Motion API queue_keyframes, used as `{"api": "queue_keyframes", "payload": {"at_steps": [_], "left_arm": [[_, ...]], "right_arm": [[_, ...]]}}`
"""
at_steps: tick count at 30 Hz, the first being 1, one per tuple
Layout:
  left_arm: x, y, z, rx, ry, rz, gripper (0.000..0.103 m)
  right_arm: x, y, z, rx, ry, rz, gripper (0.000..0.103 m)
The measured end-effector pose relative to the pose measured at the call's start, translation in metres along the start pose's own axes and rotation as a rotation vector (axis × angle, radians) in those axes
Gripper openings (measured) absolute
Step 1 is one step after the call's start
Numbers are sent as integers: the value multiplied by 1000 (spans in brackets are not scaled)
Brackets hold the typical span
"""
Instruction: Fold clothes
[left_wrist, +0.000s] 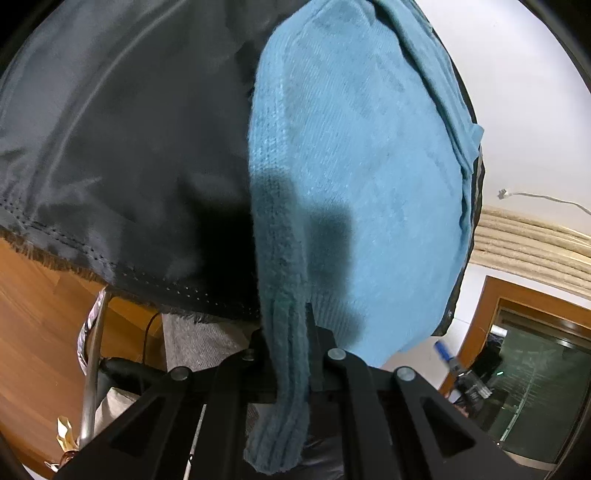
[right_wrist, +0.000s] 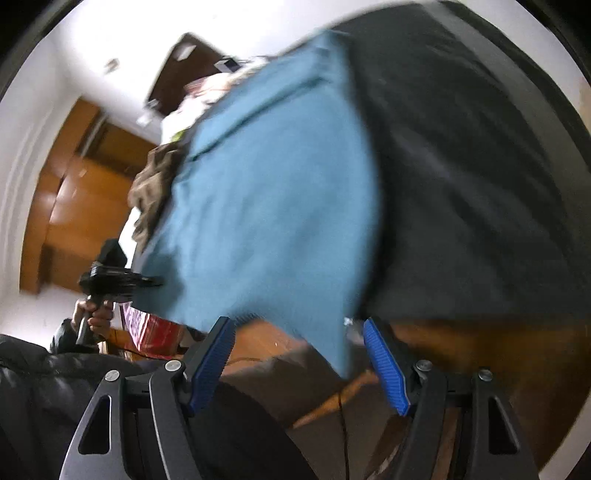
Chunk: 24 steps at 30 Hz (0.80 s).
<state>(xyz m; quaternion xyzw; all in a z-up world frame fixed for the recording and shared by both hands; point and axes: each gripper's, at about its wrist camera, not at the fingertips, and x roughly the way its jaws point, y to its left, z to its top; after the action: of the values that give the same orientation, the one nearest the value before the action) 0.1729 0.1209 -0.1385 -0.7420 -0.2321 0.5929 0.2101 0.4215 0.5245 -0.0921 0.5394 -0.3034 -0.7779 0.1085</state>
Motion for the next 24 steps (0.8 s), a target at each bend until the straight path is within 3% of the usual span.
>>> {"api": "queue_keyframes", "payload": {"at_steps": [5,12,13,15,17,20,24], "left_arm": [[-4,-8,2,17,-9,9,8],[-4,-1,1,17,-15,15,8],[-5,3,0,14,-16,15,8],[-7,9,0,9,-18,17,8],[-3,6,1,13,-20,22,8],[-5,5,2,19,-25,13,8],[-6,3,6,26,-24,23,8]], "right_arm": [[14,-31,-18,112,20,3,74],[49,-33,-1,114,48,95,72],[55,-30,3,115,59,107,68],[64,-21,9,94,86,135,33],[67,-10,11,47,117,168,25],[61,16,15,-41,125,230,25],[64,29,31,-59,114,189,25]]}}
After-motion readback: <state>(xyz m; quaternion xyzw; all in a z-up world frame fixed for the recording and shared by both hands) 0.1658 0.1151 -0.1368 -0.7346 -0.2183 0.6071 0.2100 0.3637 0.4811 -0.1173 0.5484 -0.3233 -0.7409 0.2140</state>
